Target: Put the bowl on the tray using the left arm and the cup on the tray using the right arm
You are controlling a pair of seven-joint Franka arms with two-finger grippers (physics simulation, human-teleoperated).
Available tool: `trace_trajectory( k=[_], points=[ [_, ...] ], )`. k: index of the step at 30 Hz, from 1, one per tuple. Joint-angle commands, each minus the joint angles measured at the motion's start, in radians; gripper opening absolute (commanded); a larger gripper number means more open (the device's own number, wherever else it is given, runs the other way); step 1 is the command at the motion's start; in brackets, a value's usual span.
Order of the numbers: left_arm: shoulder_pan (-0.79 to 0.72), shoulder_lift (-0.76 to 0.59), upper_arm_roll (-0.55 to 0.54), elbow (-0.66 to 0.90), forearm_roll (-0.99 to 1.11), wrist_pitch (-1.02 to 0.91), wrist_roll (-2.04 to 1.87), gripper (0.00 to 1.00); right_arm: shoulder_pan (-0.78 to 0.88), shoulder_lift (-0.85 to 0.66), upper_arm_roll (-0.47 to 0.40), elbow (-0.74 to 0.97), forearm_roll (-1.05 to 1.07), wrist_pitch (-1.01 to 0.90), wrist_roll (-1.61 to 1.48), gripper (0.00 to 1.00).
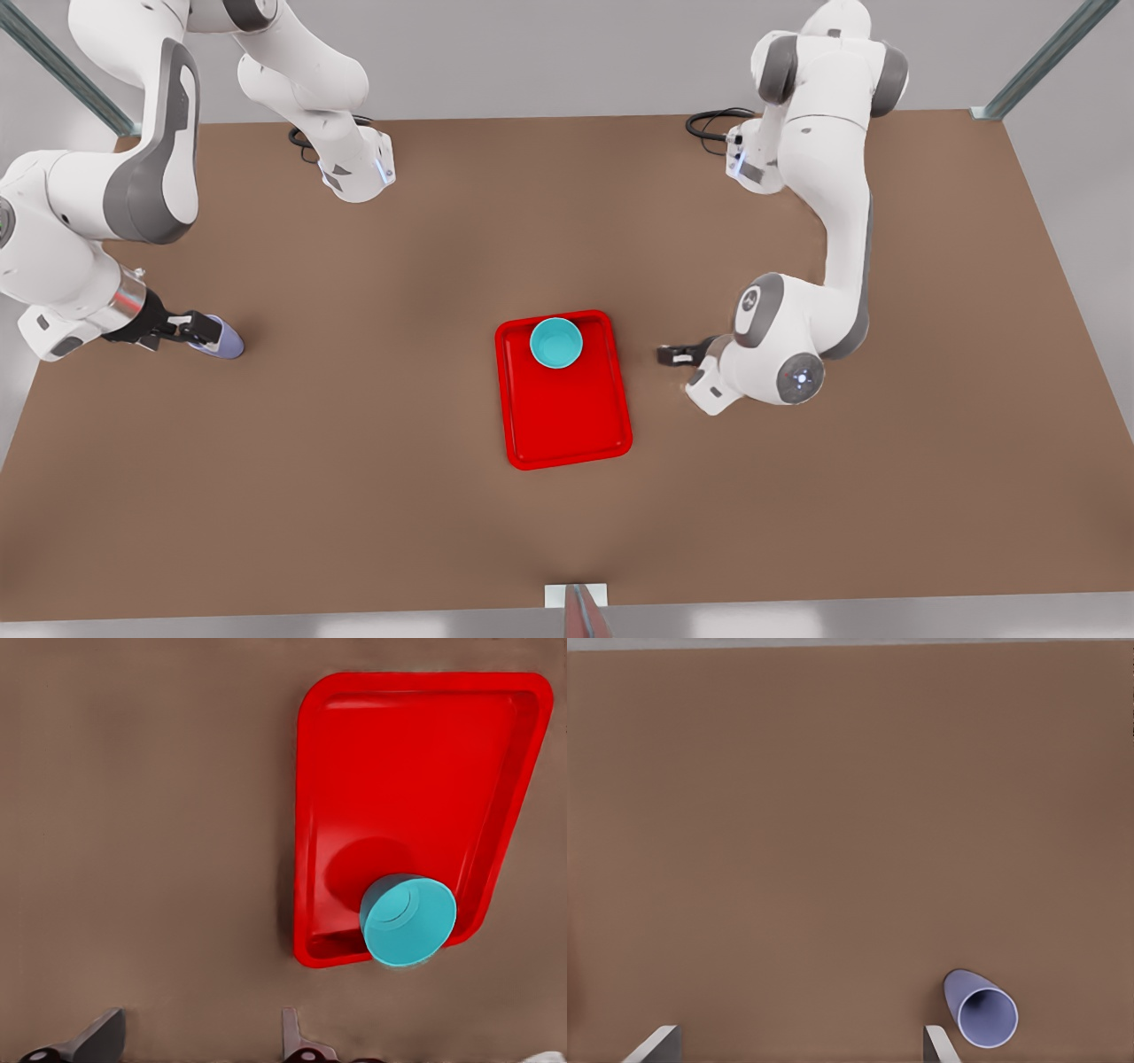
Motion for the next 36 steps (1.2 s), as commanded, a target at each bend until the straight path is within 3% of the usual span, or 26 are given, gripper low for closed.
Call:
trace_trajectory(
  k=[1,4,8,15,16,18,20,21,22,25,27,30,36],
  points=[
    [0.015,-0.019,0.0,0.01,0.238,-0.024,0.044,0.99,0.002,0.0,0.0,0.0,-0.002,-0.001,0.0,1.0],
    [0.058,-0.166,0.065,0.007,0.367,-0.102,0.316,1.0,0.0,0.0,-0.001,0.0,0.0,-0.001,0.0,1.0],
    [0.185,-0.343,-0.015,-0.125,0.467,-0.097,0.353,1.0,0.003,0.017,0.0,0.002,-0.002,-0.002,-0.002,1.0],
    [0.197,-0.29,-0.012,-0.114,0.464,-0.076,0.351,1.0,0.014,0.138,0.002,0.02,-0.006,-0.03,-0.132,1.0],
    [0.197,-0.29,-0.012,-0.113,0.464,-0.073,0.351,1.0,0.008,0.129,0.002,-0.023,-0.006,0.008,-0.109,1.0],
    [0.199,-0.29,-0.012,-0.113,0.464,-0.073,0.351,1.0,-0.041,-0.055,0.0,-0.422,-0.005,0.373,-0.084,1.0],
    [0.202,-0.289,-0.012,-0.114,0.465,-0.073,0.351,1.0,-0.103,-0.069,-0.037,-0.529,-0.005,0.459,-0.097,1.0],
    [0.202,-0.289,-0.011,-0.114,0.464,-0.073,0.351,1.0,-0.1,-0.071,-0.092,-0.57,-0.002,0.505,-0.115,1.0],
    [0.202,-0.289,-0.009,-0.114,0.464,-0.073,0.351,1.0,-0.097,-0.048,-0.167,-0.591,0.131,0.53,-0.251,1.0],
    [0.202,-0.289,-0.009,-0.114,0.464,-0.073,0.351,1.0,-0.116,0.018,-0.251,-0.606,0.348,0.542,-0.572,1.0],
    [0.202,-0.289,-0.009,-0.116,0.464,-0.074,0.351,1.0,-0.143,0.064,-0.264,-0.604,0.466,0.521,-0.765,1.0],
    [0.202,-0.289,-0.009,-0.116,0.464,-0.074,0.353,1.0,-0.196,0.136,-0.259,-0.538,0.485,0.392,-0.877,1.0],
    [0.202,-0.289,-0.009,-0.117,0.464,-0.074,0.353,1.0,-0.221,0.136,-0.255,-0.482,0.391,0.369,-0.859,1.0]
  ],
)
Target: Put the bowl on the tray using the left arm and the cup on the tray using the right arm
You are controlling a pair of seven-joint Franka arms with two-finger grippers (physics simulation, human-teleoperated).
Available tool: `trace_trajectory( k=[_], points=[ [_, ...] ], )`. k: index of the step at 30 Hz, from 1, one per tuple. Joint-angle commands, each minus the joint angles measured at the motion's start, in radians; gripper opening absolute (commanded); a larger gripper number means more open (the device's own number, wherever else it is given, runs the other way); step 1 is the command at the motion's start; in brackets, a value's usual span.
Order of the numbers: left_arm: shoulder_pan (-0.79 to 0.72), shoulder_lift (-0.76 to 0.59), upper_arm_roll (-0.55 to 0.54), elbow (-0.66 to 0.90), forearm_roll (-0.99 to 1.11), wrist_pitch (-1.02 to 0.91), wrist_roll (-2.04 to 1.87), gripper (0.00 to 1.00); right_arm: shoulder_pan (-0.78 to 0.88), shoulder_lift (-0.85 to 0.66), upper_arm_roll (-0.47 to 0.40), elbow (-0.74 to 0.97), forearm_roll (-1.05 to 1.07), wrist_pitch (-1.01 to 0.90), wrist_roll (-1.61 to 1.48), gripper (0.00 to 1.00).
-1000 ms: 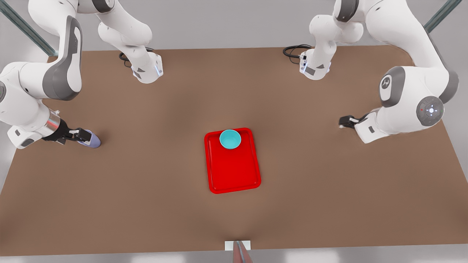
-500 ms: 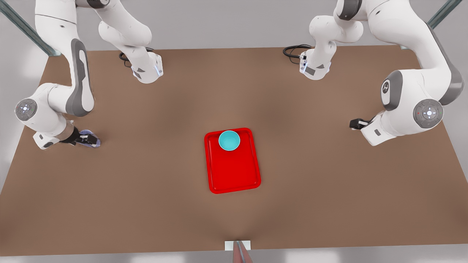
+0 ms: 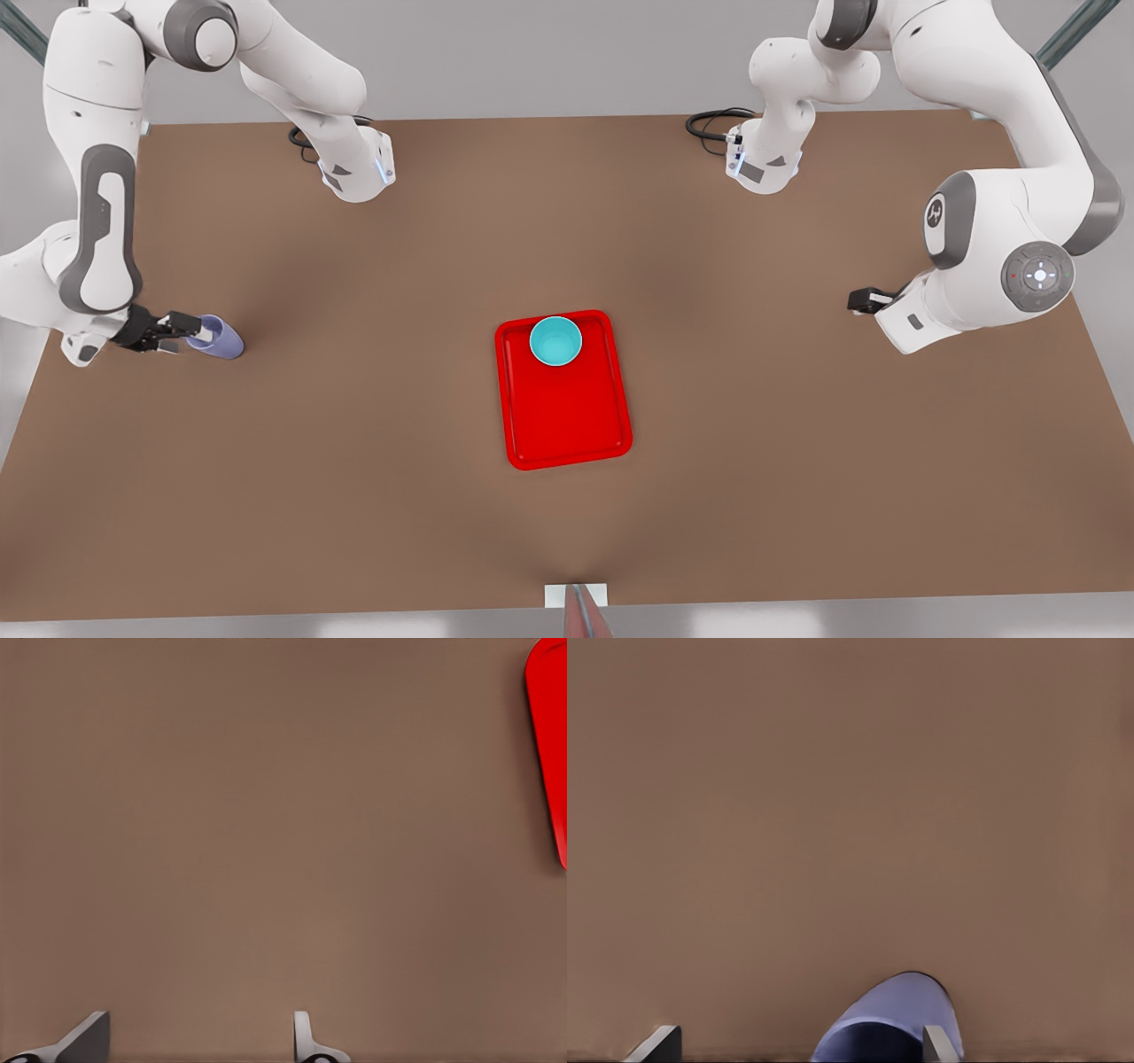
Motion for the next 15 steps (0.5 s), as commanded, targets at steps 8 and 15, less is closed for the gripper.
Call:
trace_trajectory(
  k=[8,15],
  points=[
    [0.0,0.005,0.0,0.0,0.0,0.0,0.0,1.0,-0.025,-0.001,0.008,-0.018,-0.077,0.01,0.004,1.0],
    [0.0,0.008,0.0,0.0,0.0,0.0,0.0,1.0,-0.03,0.048,-0.002,-0.029,-0.082,0.064,0.036,1.0]
  ],
)
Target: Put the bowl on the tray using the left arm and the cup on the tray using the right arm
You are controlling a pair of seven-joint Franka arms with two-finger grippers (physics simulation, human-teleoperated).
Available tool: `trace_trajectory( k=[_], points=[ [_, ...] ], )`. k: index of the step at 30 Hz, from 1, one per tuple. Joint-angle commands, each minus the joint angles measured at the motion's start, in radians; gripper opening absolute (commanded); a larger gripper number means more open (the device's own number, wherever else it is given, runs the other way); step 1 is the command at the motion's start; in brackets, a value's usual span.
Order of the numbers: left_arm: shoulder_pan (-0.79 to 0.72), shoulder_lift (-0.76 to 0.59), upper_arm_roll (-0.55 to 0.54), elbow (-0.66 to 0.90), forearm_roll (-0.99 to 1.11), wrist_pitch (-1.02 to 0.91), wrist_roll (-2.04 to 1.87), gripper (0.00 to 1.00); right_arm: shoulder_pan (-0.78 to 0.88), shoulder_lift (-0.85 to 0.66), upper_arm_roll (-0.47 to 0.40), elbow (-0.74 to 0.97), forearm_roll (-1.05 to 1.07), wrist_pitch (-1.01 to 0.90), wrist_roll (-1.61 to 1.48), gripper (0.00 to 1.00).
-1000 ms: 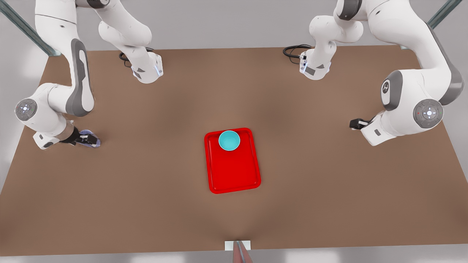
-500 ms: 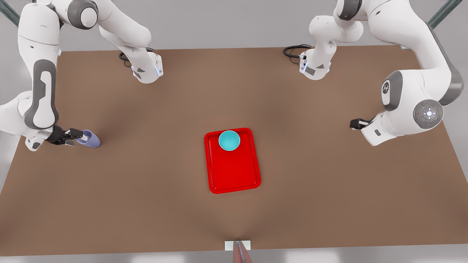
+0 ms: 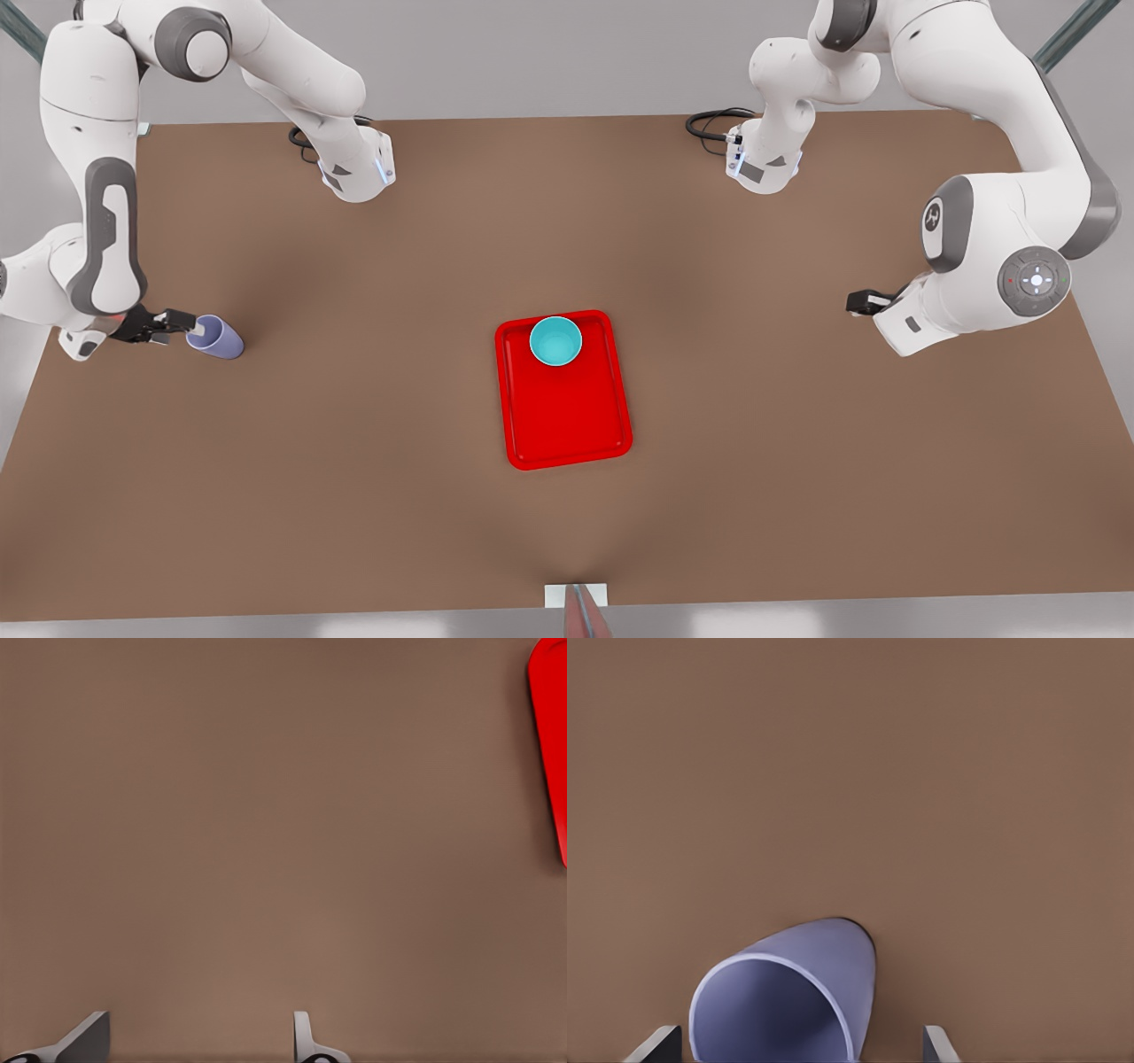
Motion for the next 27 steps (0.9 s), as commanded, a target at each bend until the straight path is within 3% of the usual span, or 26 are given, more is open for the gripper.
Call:
trace_trajectory(
  k=[1,8,11,12,19,23,27],
  points=[
    [0.0,0.0,0.0,0.0,0.001,0.0,0.0,1.0,0.0,0.0,-0.001,-0.002,0.0,0.0,0.0,1.0],
    [0.0,0.009,0.0,0.002,-0.001,0.002,0.0,1.0,-0.017,0.023,-0.01,-0.025,-0.012,0.038,-0.003,1.0],
    [0.0,0.009,0.0,0.002,-0.003,0.003,0.0,1.0,-0.017,0.028,-0.007,-0.028,-0.012,0.037,0.002,0.58],
    [0.0,0.011,0.0,0.002,-0.003,0.002,0.0,1.0,-0.017,0.028,-0.007,-0.028,-0.012,0.037,0.002,0.5],
    [0.0,0.012,0.0,0.002,-0.003,0.003,0.0,1.0,-0.018,0.048,-0.001,-0.03,-0.012,0.066,0.002,0.42],
    [0.0,0.018,0.0,0.003,-0.007,0.003,0.0,1.0,-0.017,0.046,-0.001,-0.03,-0.012,0.065,0.002,0.21],
    [0.0,0.018,0.0,0.005,-0.006,0.003,0.0,1.0,-0.017,0.049,-0.001,-0.03,-0.012,0.065,0.003,0.21]
  ],
)
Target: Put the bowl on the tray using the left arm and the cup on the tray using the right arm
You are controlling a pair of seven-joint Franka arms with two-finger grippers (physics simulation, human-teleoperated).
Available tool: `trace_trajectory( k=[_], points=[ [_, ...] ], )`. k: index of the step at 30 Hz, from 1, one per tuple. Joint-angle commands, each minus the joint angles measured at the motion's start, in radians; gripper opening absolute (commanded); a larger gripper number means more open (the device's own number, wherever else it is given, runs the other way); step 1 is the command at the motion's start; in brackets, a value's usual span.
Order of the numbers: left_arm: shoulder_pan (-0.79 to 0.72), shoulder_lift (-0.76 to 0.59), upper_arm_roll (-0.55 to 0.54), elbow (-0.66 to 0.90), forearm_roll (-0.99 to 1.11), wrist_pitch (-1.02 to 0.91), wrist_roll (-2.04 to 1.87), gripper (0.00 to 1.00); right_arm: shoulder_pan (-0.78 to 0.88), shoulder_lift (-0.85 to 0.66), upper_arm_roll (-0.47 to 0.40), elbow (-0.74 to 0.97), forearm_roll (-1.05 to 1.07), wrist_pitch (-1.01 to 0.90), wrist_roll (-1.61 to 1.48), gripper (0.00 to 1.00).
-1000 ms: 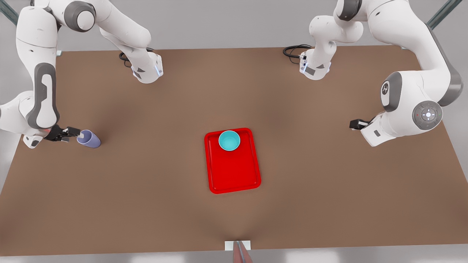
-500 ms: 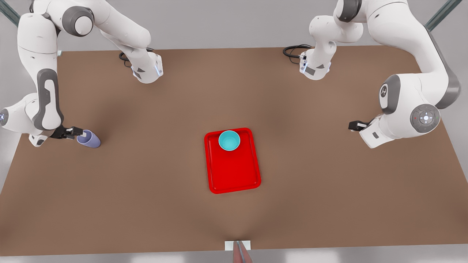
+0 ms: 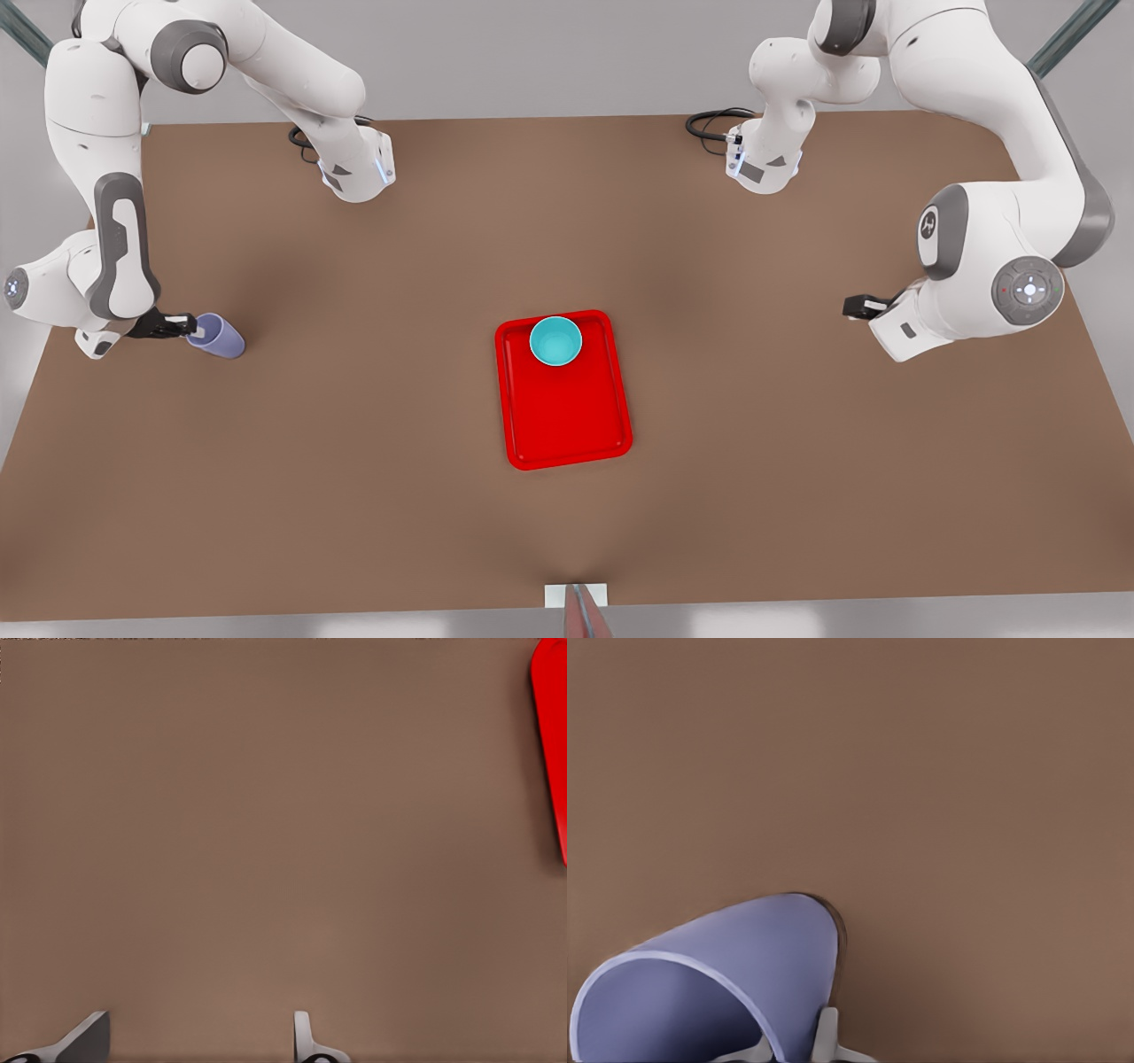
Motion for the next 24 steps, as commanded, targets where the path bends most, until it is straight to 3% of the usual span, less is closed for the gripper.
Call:
trace_trajectory(
  k=[1,13,18,21,24],
  points=[
    [0.0,0.0,0.0,0.0,0.0,0.0,0.0,1.0,0.0,0.0,0.0,0.0,0.0,0.0,0.008,0.21],
    [0.0,0.006,0.0,0.0,0.003,0.0,0.002,1.0,0.011,-0.002,0.011,0.038,-0.001,-0.002,0.046,0.21],
    [0.0,0.006,0.0,0.0,0.005,0.0,0.0,1.0,0.061,-0.026,0.12,0.178,-0.117,-0.052,0.293,0.21],
    [0.0,0.012,0.0,0.0,0.005,0.002,0.0,1.0,0.256,-0.026,0.132,0.222,-0.117,-0.083,0.616,0.21],
    [0.002,0.012,0.0,0.0,0.005,0.003,0.0,1.0,0.281,0.0,0.317,0.362,-0.207,-0.198,1.032,0.21]
  ],
)
